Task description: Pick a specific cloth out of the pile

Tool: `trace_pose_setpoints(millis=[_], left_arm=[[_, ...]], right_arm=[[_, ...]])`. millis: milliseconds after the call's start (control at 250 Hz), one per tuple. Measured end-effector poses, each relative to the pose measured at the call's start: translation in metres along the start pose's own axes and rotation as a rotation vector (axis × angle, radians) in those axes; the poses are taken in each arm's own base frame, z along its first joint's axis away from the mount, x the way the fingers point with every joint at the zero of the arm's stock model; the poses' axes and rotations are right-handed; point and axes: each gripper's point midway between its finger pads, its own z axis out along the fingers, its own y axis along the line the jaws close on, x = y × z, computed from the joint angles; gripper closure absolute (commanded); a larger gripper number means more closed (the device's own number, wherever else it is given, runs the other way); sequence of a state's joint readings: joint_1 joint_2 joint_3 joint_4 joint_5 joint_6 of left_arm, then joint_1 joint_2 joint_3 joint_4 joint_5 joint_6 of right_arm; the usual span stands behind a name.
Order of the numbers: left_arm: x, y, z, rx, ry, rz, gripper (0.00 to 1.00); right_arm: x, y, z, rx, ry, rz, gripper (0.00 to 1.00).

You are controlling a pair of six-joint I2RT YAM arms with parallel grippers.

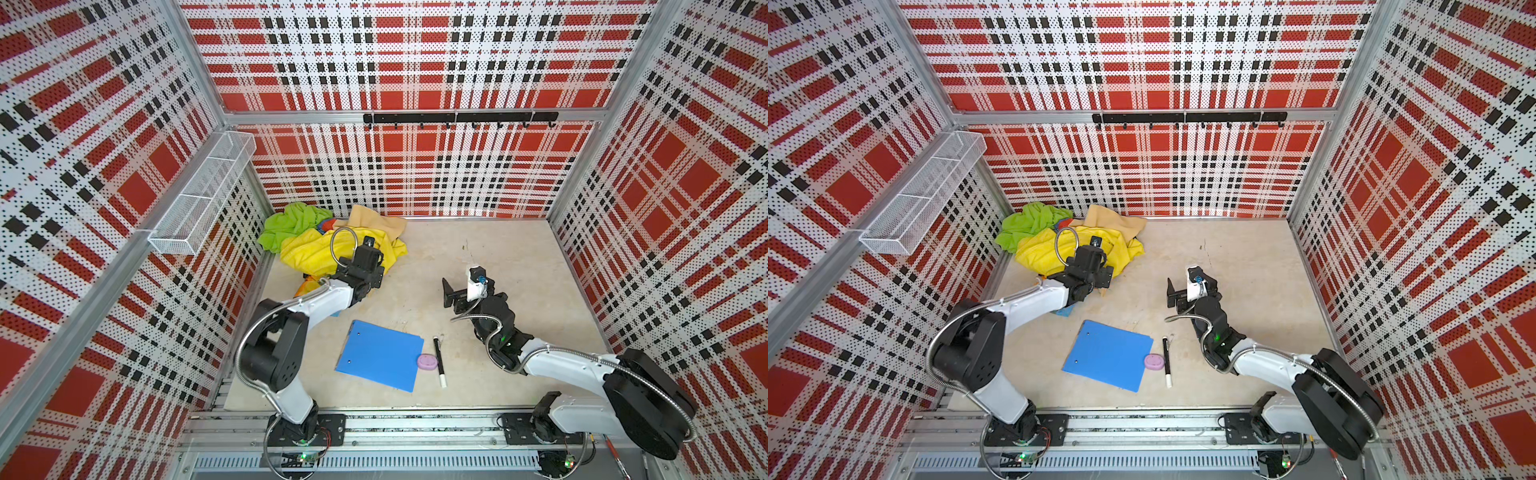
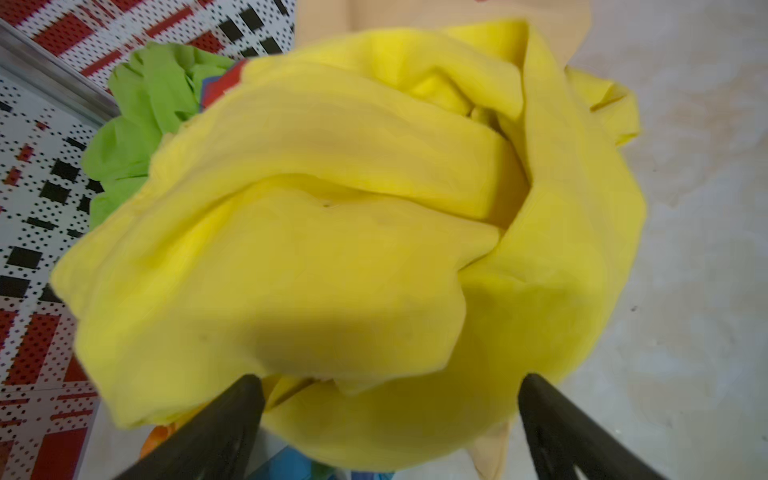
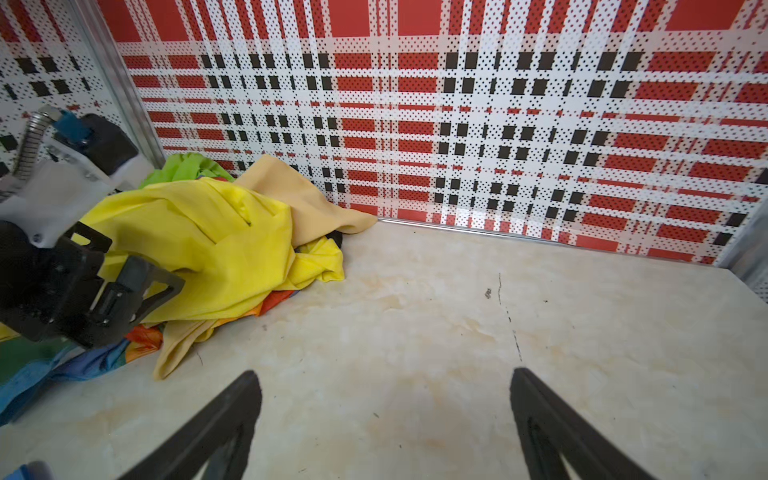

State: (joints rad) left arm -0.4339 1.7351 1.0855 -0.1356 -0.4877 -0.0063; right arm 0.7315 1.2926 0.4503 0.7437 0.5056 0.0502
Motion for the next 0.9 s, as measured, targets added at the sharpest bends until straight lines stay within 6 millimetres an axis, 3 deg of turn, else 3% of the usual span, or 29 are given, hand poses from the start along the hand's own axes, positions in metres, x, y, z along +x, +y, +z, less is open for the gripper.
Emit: trace_pose_setpoints(millis=[224, 496, 584, 696, 901], left_arm=[[0.001, -0.008, 0.030, -0.027, 0.091, 0.030, 0.01], [0.016, -0.009, 0.051, -0.025, 0.160, 0.020, 0.00], [0.015, -0.009, 0.055, -0.010, 0.172, 0.007, 0.06], [0.014, -0.009, 0.059, 0.001, 0.193, 0.003, 0.21], [0.014, -0.012, 0.070, -0.001, 0.228, 0.005, 0.75]], right_arm=[[0.011, -0.003, -0.006, 0.029, -0.002, -0.037, 0.00], [0.000, 0.043, -0.024, -0.185, -0.058, -0.046, 0.00], [-0.007, 0.050, -0.028, -0.225, -0.078, -0.037, 0.00], [-0.008, 0.051, -0.029, -0.230, -0.085, -0.043, 0.00], [-0.008, 0.050, -0.029, -0.227, -0.085, -0.045, 0.00]])
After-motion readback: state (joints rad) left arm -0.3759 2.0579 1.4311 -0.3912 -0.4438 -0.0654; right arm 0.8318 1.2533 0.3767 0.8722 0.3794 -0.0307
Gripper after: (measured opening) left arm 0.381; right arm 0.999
